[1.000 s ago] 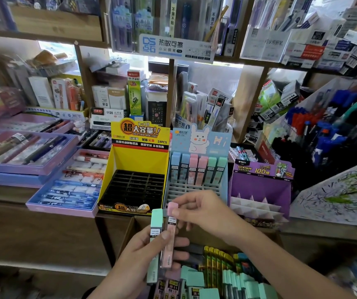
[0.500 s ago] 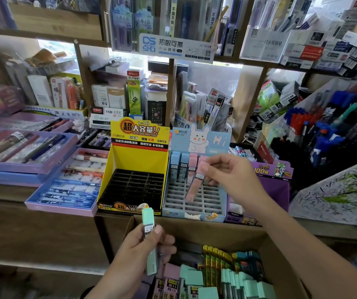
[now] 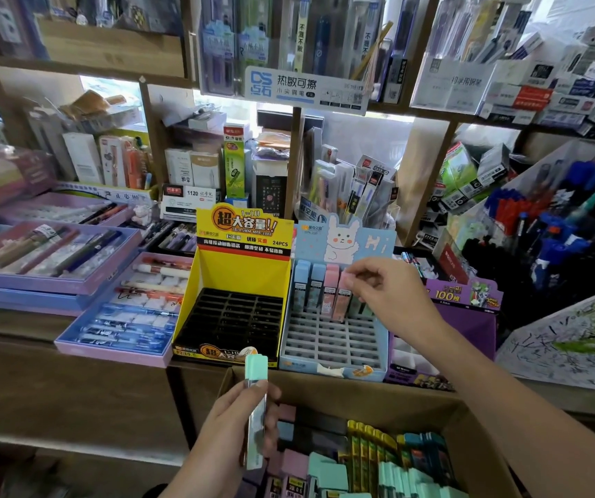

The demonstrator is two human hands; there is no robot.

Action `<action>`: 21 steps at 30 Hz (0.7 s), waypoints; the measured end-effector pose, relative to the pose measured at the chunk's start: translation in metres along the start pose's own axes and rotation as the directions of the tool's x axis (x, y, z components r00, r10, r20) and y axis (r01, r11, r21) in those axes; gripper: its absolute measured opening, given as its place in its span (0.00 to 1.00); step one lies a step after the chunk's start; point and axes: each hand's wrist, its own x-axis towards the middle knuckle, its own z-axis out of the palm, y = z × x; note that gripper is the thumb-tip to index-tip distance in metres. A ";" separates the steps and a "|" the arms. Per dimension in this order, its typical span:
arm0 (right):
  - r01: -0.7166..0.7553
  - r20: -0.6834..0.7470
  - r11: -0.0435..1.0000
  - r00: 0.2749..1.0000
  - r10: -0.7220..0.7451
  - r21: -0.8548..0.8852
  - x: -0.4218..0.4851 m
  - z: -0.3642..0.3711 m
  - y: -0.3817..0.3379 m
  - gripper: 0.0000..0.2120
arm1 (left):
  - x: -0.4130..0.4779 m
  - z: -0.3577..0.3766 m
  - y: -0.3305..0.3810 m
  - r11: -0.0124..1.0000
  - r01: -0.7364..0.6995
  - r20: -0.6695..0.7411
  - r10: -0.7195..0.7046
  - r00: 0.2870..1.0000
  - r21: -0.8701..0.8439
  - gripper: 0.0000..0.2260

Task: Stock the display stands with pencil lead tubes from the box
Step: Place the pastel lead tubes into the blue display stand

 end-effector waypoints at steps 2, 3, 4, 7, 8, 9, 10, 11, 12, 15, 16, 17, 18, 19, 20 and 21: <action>0.010 0.004 0.999 1.000 -0.009 -0.031 0.001 0.000 0.000 0.06 | 0.002 -0.001 0.000 1.000 0.019 0.003 -0.019 1.000 -0.022 0.13; 0.014 0.009 0.999 1.000 -0.013 -0.042 0.002 -0.001 0.000 0.07 | 0.003 -0.002 -0.001 0.999 0.024 0.005 -0.024 1.000 -0.024 0.13; 0.018 0.017 0.998 1.000 -0.017 -0.053 0.004 -0.001 0.000 0.08 | 0.004 -0.003 -0.001 0.999 0.026 0.007 -0.026 1.000 -0.026 0.13; 0.012 0.051 0.998 0.999 -0.008 -0.069 0.006 -0.002 -0.001 0.11 | 0.006 -0.005 -0.003 0.999 0.026 0.008 -0.026 1.000 -0.032 0.15; 0.005 0.060 0.997 0.998 -0.001 -0.074 0.007 -0.002 0.000 0.09 | 0.006 -0.006 -0.004 0.999 0.029 0.010 -0.029 1.000 -0.035 0.16; 0.001 0.066 0.997 0.998 0.004 -0.082 0.007 -0.002 0.000 0.06 | 0.007 -0.006 -0.004 0.999 0.034 0.013 -0.033 0.999 -0.037 0.16; -0.001 0.070 0.996 0.998 0.007 -0.090 0.007 -0.002 0.001 0.04 | 0.007 -0.007 -0.004 0.999 0.038 0.016 -0.037 0.999 -0.037 0.16; -0.004 0.072 0.995 0.997 0.010 -0.095 0.007 -0.002 0.001 0.03 | 0.008 -0.007 -0.004 0.999 0.041 0.019 -0.041 0.999 -0.033 0.15; -0.006 0.073 0.995 0.997 0.013 -0.098 0.006 -0.001 0.001 0.03 | 0.008 -0.008 -0.004 0.999 0.044 0.022 -0.043 0.999 -0.028 0.15; -0.006 0.075 0.995 0.997 0.014 -0.102 0.004 0.002 0.000 0.03 | 0.008 -0.007 -0.005 0.998 0.055 0.029 -0.054 0.998 -0.024 0.15; -0.010 0.073 0.995 0.997 0.017 -0.098 0.004 0.003 0.000 0.03 | 0.009 -0.007 -0.005 0.998 0.062 0.031 -0.061 0.998 -0.033 0.16; -0.014 0.069 0.996 0.997 0.020 -0.089 0.003 0.005 0.000 0.03 | 0.010 -0.006 -0.004 0.997 0.071 0.032 -0.069 0.997 -0.043 0.16; -0.018 0.063 0.997 0.998 0.023 -0.078 0.003 0.006 0.000 0.04 | 0.010 -0.005 -0.004 0.996 0.080 0.032 -0.078 0.996 -0.051 0.15; -0.022 0.054 0.997 0.998 0.026 -0.068 0.003 0.007 0.001 0.04 | 0.011 -0.004 -0.003 0.994 0.090 0.030 -0.089 0.996 -0.060 0.15; -0.026 0.046 0.998 0.999 0.029 -0.065 0.004 0.008 0.002 0.04 | 0.012 -0.003 -0.003 0.992 0.102 0.029 -0.100 0.995 -0.071 0.14; -0.030 0.041 0.997 0.999 0.033 -0.067 0.004 0.010 0.003 0.04 | 0.012 -0.002 -0.002 0.991 0.109 0.032 -0.107 0.994 -0.082 0.14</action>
